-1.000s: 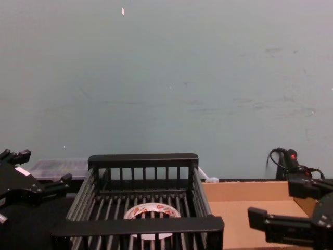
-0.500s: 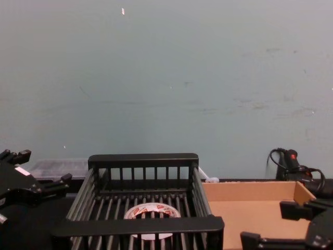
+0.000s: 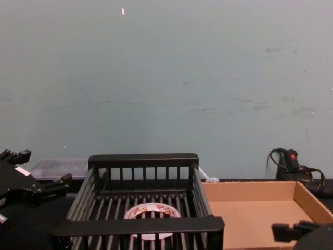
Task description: Pick up the white tape and place it into the black box , Pick up the silver tape and place it into the brown box.
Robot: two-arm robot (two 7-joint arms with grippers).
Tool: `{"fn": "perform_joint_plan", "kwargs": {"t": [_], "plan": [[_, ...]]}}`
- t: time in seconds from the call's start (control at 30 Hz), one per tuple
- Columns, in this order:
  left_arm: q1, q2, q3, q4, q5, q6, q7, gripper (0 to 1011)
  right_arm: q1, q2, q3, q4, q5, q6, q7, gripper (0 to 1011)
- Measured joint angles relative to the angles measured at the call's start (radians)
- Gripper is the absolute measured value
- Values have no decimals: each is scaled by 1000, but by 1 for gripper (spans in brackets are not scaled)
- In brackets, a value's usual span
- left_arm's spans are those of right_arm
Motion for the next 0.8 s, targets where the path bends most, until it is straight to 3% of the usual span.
{"fn": "perform_joint_plan", "kwargs": {"t": [0.33,0.8], "plan": [[0,0,0,0,0,0,0,1001,20,-8,-47,35,-30,59,-6,1000],[0,0,0,0,0,0,0,1001,23,-22,-60,61,-70,101,-9,1000]]}}
